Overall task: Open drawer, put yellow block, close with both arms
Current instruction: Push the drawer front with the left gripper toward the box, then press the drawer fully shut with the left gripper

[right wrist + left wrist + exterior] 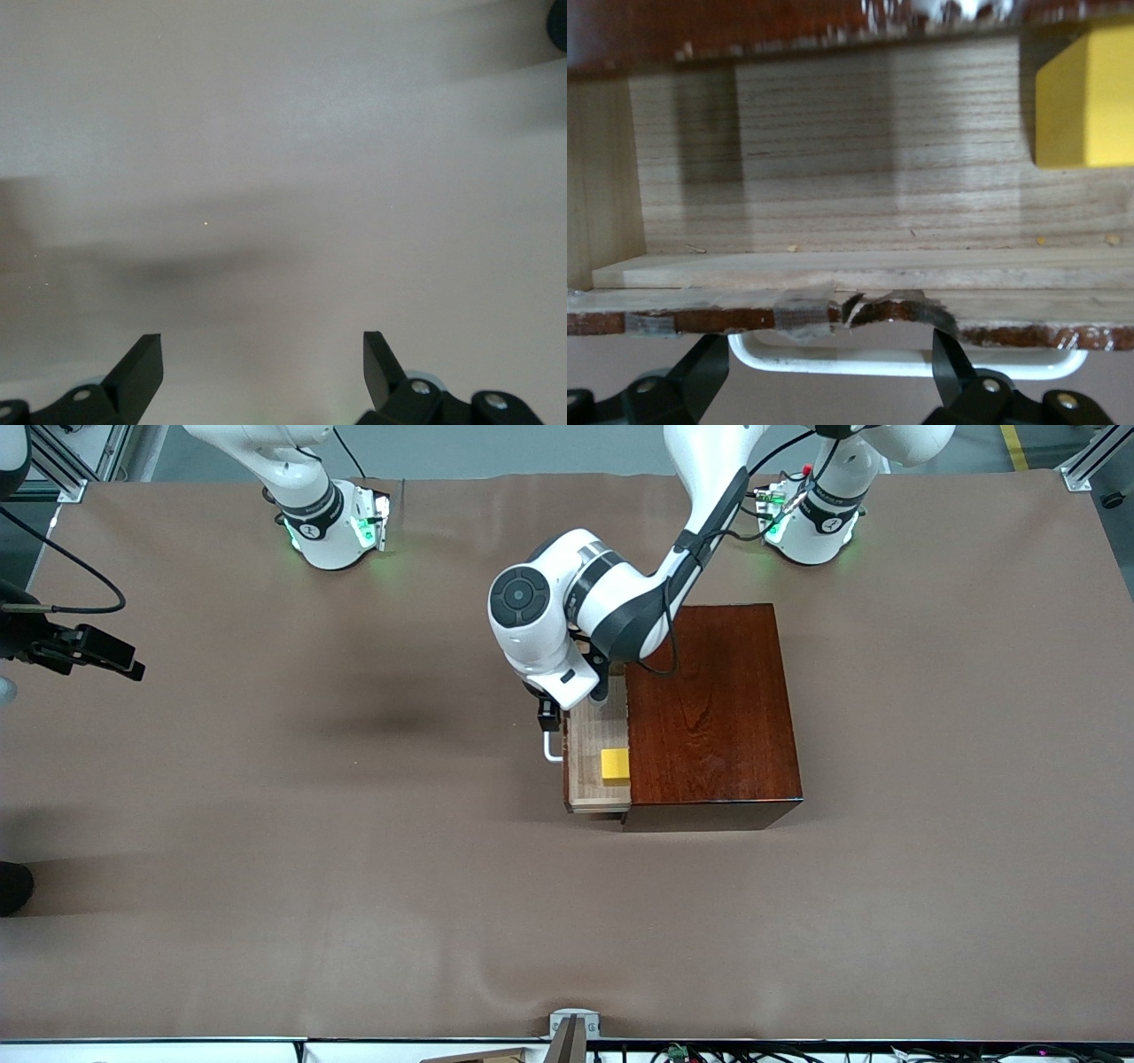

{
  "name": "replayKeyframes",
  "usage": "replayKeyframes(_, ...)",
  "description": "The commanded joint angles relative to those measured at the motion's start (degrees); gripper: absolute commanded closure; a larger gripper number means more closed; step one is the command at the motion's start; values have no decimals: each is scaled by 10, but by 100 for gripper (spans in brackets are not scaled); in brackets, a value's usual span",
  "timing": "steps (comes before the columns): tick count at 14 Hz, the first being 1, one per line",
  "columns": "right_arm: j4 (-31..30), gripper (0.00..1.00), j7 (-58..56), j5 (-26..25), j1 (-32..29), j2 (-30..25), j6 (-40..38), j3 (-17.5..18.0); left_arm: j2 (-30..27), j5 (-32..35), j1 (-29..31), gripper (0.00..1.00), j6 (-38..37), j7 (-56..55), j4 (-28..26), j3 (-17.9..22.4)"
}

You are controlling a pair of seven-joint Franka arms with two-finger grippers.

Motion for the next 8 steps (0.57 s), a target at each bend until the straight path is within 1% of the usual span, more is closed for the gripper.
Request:
replayKeyframes(1, -5, 0, -3, -5, -5, -5, -3, 4, 0, 21, 7, 0, -43, 15, -4, 53)
replayKeyframes(4, -5, 0, -3, -5, -6, -5, -3, 4, 2, 25, 8, 0, -75, 12, -9, 80)
replayKeyframes(8, -4, 0, -3, -5, -8, -5, -3, 4, 2, 27, 27, 0, -102, 12, -11, 88)
